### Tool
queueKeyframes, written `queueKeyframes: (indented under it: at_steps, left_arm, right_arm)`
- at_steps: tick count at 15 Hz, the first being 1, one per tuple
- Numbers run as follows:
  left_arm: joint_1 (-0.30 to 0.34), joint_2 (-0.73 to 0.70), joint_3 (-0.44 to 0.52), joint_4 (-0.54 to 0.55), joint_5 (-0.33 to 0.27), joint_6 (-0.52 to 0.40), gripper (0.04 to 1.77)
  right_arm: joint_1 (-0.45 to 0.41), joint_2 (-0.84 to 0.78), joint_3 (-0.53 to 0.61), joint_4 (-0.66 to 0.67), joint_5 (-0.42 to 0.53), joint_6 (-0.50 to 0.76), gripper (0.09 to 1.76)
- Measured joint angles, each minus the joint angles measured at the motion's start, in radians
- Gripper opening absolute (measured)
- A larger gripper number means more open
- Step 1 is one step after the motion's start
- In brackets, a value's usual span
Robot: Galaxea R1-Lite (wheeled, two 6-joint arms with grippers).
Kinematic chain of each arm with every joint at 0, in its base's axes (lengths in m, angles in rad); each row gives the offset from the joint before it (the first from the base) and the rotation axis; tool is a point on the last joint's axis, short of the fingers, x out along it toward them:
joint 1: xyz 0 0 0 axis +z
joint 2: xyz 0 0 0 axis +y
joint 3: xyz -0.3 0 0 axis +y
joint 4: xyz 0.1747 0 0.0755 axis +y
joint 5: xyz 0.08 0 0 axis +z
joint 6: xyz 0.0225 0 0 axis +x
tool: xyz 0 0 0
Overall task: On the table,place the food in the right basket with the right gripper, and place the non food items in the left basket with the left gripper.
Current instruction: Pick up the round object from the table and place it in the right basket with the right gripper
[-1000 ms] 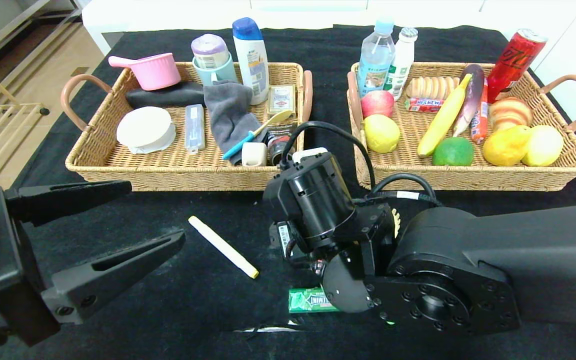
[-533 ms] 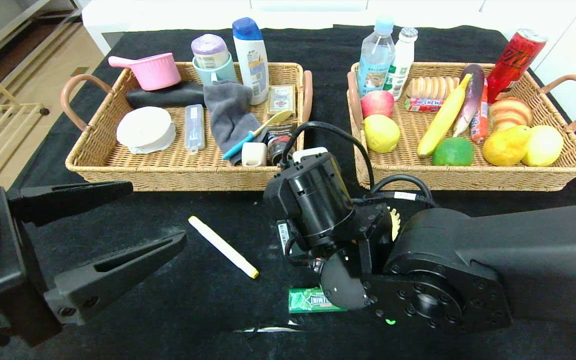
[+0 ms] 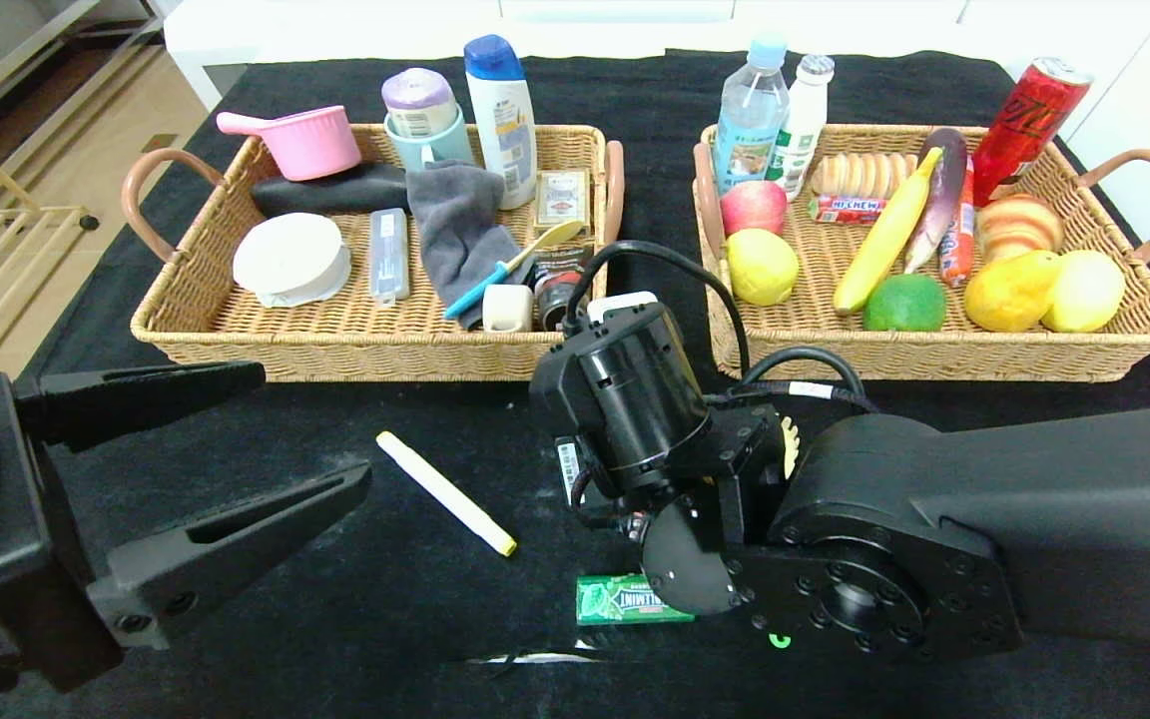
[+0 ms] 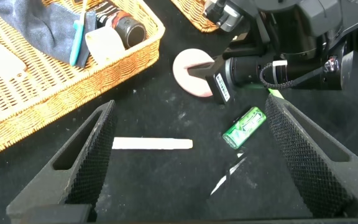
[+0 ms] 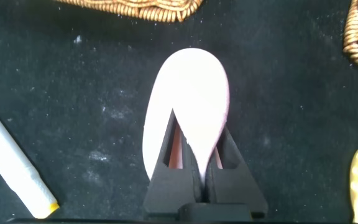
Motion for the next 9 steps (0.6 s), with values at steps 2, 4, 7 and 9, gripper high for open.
queueKeyframes:
  at_steps: [2,4,7,9]
  left_arm:
    - [0.000,0.001,0.001,0.000,0.000,0.001,1.72]
    - [-0.001,0.002,0.002,0.000,0.000,0.001,1.72]
    - [-0.006,0.002,0.006,0.000,0.001,0.001,1.72]
    - [-0.015,0.003,0.007,0.000,0.002,0.000,1.72]
  right_arm:
    - [0.000,0.000,0.000,0.001,0.000,0.000,0.16]
    - [0.000,0.000,0.001,0.002,0.000,0.001,0.16]
    - [0.000,0.001,0.002,0.003,0.000,0.001,0.16]
    - [0.000,0.001,0.002,0.003,0.000,0.001,0.16]
